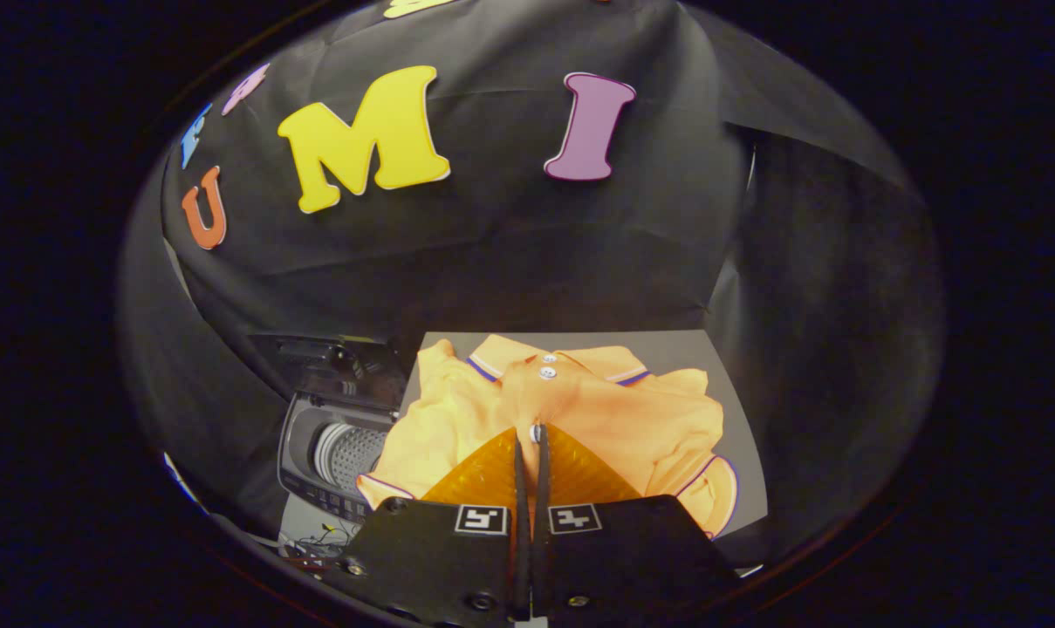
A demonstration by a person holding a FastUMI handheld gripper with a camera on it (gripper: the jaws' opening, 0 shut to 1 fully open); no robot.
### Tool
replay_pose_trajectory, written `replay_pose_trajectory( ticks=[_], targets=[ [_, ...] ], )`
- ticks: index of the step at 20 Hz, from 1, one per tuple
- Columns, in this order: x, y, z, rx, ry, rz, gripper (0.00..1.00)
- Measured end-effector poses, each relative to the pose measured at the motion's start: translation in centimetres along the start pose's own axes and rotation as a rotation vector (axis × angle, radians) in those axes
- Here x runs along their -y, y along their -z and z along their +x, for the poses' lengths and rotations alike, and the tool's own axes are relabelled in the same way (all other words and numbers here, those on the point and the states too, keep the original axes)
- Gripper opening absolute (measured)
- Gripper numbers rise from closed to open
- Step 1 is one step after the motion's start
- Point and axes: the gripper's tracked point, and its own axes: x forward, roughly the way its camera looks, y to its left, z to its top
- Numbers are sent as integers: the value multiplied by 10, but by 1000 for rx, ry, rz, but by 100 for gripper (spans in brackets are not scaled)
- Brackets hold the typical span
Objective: Put the clothes into the washing machine and then close the washing machine lid.
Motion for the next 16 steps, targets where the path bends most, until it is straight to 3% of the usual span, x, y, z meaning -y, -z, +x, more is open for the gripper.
replay_pose_trajectory(
  ticks=[16],
  targets=[
    [-145,-29,-6,41,-188,-129,4]
  ],
)
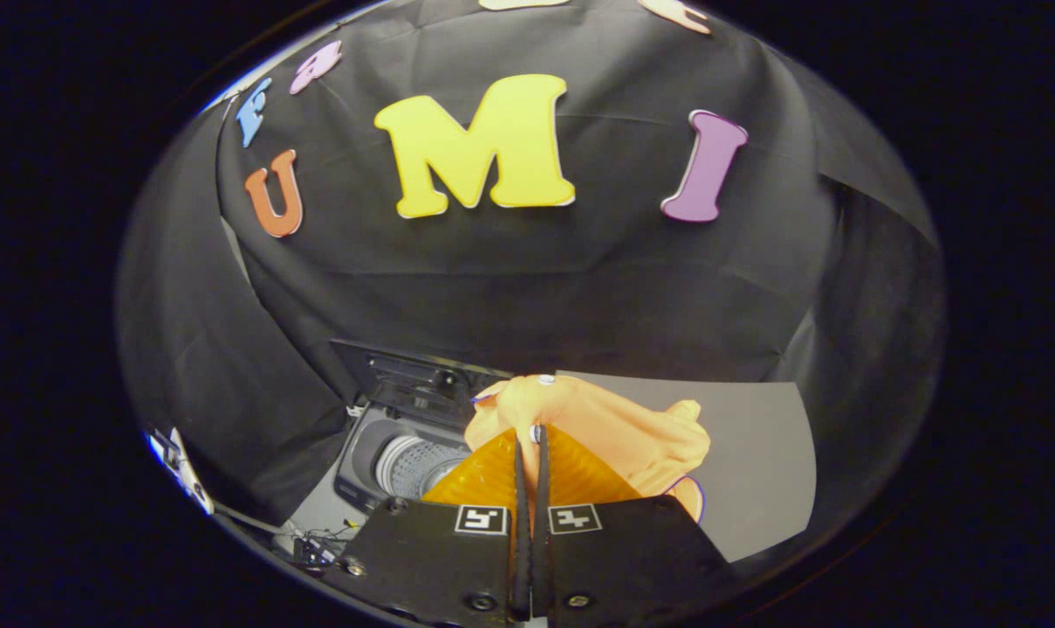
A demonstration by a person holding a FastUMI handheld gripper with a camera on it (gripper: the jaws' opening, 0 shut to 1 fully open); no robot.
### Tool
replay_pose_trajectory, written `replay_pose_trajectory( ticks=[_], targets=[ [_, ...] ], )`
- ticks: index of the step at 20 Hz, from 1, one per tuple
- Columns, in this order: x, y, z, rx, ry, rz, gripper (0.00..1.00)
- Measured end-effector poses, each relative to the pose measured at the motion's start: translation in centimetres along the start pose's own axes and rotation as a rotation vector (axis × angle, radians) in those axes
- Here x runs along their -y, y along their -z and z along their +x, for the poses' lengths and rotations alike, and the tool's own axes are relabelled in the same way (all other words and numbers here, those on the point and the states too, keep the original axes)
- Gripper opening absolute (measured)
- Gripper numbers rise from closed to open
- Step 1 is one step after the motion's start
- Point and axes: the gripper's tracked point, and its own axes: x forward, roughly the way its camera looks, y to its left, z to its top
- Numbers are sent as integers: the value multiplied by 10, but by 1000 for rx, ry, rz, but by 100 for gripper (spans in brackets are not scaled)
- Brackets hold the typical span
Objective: Put the clothes into the washing machine and then close the washing machine lid.
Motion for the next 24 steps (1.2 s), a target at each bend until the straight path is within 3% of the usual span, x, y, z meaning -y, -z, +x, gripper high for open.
replay_pose_trajectory(
  ticks=[24],
  targets=[
    [-172,5,70,-71,-221,-143,4]
  ],
)
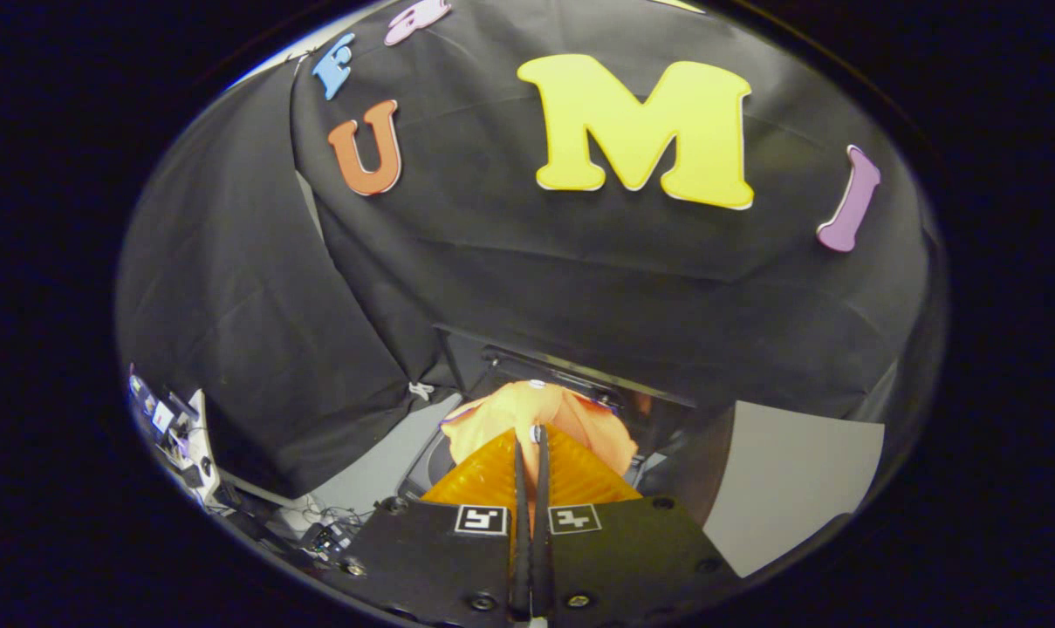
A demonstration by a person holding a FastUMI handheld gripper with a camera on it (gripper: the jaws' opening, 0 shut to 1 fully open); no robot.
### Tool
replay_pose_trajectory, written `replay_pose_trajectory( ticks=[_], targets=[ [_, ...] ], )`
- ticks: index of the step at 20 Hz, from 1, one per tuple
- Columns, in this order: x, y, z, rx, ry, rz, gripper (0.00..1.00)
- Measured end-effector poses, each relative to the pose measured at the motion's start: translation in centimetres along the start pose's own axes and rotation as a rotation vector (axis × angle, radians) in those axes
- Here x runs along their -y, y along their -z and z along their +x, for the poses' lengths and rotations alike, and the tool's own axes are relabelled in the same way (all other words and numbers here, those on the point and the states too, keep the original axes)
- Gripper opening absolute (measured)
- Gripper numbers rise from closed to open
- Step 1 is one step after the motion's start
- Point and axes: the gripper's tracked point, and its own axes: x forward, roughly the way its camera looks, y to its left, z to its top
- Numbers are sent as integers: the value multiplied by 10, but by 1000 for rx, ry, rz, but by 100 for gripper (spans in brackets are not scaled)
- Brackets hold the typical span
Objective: Put the clothes into the washing machine and then close the washing machine lid.
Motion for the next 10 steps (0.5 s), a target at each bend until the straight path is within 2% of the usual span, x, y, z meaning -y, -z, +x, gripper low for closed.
replay_pose_trajectory(
  ticks=[10],
  targets=[
    [-40,20,52,-69,-42,-46,4]
  ],
)
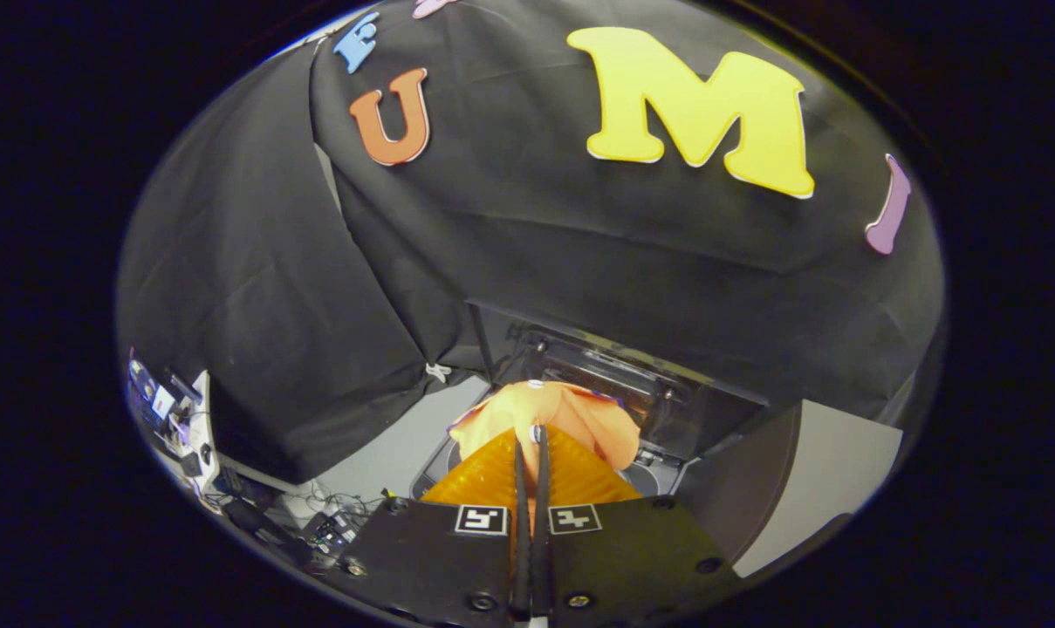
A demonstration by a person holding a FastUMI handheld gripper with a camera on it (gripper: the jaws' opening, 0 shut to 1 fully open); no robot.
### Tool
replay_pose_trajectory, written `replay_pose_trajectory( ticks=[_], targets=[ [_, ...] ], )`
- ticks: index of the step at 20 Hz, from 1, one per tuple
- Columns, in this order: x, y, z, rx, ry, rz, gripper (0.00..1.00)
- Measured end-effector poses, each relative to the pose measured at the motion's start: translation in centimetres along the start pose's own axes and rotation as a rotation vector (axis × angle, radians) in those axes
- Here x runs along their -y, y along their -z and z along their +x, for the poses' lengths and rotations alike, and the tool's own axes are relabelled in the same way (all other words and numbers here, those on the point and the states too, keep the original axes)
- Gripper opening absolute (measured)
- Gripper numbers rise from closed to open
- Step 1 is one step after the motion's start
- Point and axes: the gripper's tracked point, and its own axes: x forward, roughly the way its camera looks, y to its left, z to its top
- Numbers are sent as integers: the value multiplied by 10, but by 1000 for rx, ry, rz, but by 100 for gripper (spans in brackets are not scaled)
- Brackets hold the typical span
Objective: Put the clothes into the washing machine and then close the washing machine lid.
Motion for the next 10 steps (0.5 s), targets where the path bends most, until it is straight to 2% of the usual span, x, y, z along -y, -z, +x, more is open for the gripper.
replay_pose_trajectory(
  ticks=[10],
  targets=[
    [-6,27,44,-72,-6,12,4]
  ],
)
